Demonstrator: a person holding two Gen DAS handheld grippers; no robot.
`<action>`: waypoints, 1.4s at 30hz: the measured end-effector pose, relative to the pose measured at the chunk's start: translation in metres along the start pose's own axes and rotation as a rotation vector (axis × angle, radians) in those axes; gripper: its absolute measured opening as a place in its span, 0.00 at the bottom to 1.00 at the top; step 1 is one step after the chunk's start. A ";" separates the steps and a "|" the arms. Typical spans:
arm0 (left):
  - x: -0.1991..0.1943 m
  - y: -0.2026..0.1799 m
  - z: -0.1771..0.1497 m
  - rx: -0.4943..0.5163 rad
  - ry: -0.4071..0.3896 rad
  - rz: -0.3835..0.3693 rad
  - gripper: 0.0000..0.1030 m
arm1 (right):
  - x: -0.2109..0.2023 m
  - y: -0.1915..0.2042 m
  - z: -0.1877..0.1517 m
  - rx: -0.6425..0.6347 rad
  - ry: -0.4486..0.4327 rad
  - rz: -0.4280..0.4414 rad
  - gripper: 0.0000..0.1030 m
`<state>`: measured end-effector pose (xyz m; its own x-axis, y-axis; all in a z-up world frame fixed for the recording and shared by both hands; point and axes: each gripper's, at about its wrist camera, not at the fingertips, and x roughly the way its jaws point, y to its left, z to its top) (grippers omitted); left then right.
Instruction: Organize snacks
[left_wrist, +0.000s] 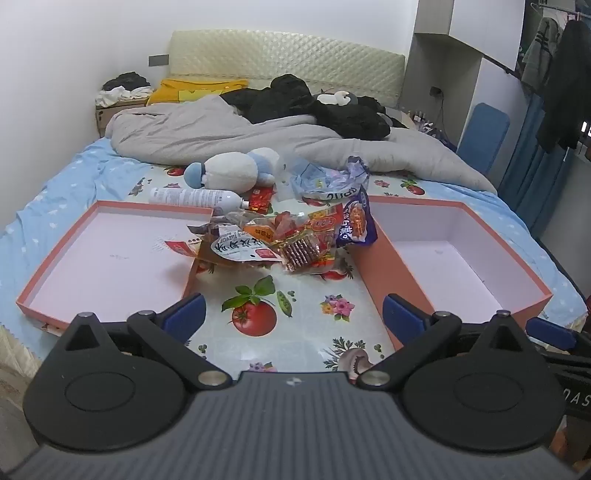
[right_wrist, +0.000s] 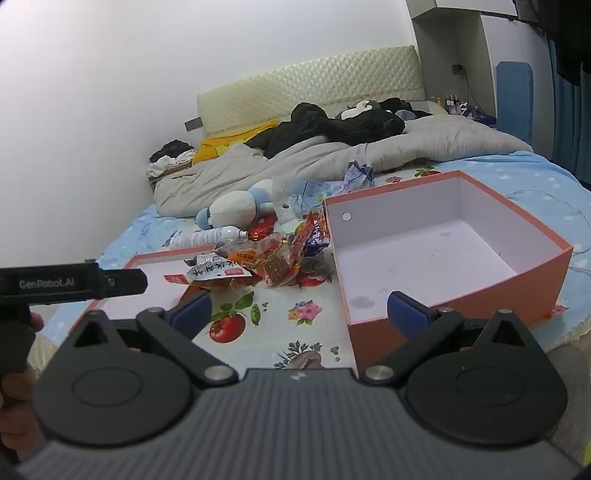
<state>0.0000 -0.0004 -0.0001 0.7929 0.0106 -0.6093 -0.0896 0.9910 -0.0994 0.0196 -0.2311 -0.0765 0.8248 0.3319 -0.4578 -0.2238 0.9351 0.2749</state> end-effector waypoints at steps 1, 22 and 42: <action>0.000 0.000 0.000 0.000 -0.002 -0.002 1.00 | 0.001 0.000 0.000 0.000 0.008 -0.002 1.00; 0.010 0.001 -0.007 -0.016 0.003 -0.004 1.00 | 0.007 0.006 -0.005 -0.011 0.016 0.003 1.00; 0.003 0.010 -0.010 -0.030 -0.003 -0.008 1.00 | 0.008 0.007 -0.005 -0.025 0.017 0.011 1.00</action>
<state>-0.0047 0.0085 -0.0108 0.7954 0.0033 -0.6061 -0.1017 0.9865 -0.1281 0.0223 -0.2216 -0.0828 0.8133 0.3440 -0.4693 -0.2457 0.9341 0.2590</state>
